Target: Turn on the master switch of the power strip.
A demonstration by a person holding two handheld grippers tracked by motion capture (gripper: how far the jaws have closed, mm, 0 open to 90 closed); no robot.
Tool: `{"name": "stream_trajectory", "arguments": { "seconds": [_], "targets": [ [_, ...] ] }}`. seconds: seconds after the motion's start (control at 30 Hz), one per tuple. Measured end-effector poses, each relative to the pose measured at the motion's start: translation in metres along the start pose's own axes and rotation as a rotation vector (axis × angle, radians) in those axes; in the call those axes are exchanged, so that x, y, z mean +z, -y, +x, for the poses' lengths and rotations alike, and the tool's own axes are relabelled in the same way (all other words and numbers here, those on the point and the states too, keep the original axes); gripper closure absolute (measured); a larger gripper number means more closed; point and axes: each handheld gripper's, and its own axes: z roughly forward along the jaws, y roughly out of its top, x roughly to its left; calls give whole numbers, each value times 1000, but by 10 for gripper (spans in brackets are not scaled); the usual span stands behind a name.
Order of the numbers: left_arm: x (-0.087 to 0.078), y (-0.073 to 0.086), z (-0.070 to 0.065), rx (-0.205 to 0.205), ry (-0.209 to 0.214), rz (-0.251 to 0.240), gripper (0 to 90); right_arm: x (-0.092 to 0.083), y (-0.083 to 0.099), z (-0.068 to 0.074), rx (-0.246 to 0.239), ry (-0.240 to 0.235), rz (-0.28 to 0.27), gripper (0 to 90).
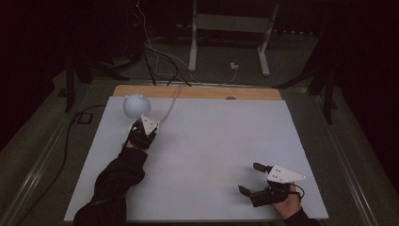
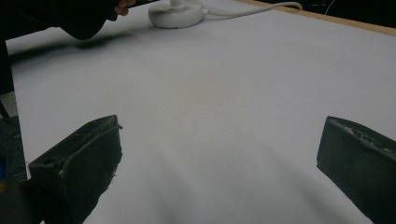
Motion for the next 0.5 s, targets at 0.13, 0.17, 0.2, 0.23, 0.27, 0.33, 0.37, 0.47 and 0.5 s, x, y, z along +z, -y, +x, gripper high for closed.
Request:
{"name": "stream_trajectory", "arguments": {
  "seconds": [0.13,0.17,0.2,0.23,0.27,0.33,0.37,0.47,0.5],
  "targets": [
    [3,1,-1,28,-15,6,900,0,0,0,0,-1,2,0],
    [4,1,-2,43,-26,11,900,0,0,0,0,0,1,0],
    [5,1,-2,51,-30,10,900,0,0,0,0,0,2,0],
    [6,1,-3,60,-36,6,900,0,0,0,-2,1,2,0],
    [6,1,-3,72,-50,7,900,0,0,0,-2,0,3,0],
    [8,1,-3,82,-51,11,900,0,0,0,-1,0,4,0],
    [9,1,-4,99,-64,18,900,0,0,0,-2,0,4,0],
    [12,2,-6,121,-88,43,900,0,0,0,-3,-1,4,0],
    [12,2,-6,132,-97,49,900,0,0,0,-3,-1,5,0]
  ]
}}
